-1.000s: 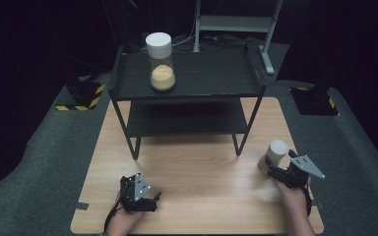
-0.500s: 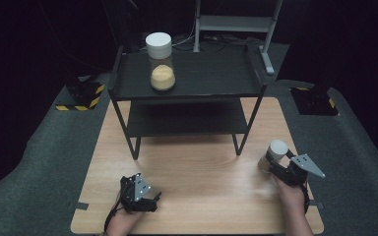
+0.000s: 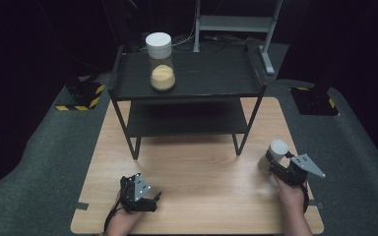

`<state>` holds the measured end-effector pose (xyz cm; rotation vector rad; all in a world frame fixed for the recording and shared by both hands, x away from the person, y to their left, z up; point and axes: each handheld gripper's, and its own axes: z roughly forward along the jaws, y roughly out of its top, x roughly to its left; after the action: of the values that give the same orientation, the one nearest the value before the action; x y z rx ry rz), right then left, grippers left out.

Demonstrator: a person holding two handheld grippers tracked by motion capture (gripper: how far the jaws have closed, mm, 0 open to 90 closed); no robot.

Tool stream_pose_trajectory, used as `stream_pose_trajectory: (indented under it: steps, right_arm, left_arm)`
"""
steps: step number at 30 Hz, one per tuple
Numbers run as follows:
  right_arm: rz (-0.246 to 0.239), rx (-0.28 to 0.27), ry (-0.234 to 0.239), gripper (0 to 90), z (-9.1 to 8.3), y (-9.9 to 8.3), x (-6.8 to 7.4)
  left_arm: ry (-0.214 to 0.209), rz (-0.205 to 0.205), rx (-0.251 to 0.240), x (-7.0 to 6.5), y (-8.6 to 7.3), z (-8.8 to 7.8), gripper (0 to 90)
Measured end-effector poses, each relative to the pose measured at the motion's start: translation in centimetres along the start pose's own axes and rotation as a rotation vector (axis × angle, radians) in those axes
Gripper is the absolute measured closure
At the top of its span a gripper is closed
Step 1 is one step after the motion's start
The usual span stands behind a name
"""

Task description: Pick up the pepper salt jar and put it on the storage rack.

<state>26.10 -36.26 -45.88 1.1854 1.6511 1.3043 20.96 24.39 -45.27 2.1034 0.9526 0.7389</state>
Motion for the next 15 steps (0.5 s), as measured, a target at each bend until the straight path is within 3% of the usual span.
stream_pose_trajectory:
  steps: [15]
  right_arm:
    - [-0.025,-0.014,0.034,34.3,-1.9,0.8,1.1]
  left_arm:
    - [-0.008,-0.005,0.004,0.2,0.0,0.0,0.9]
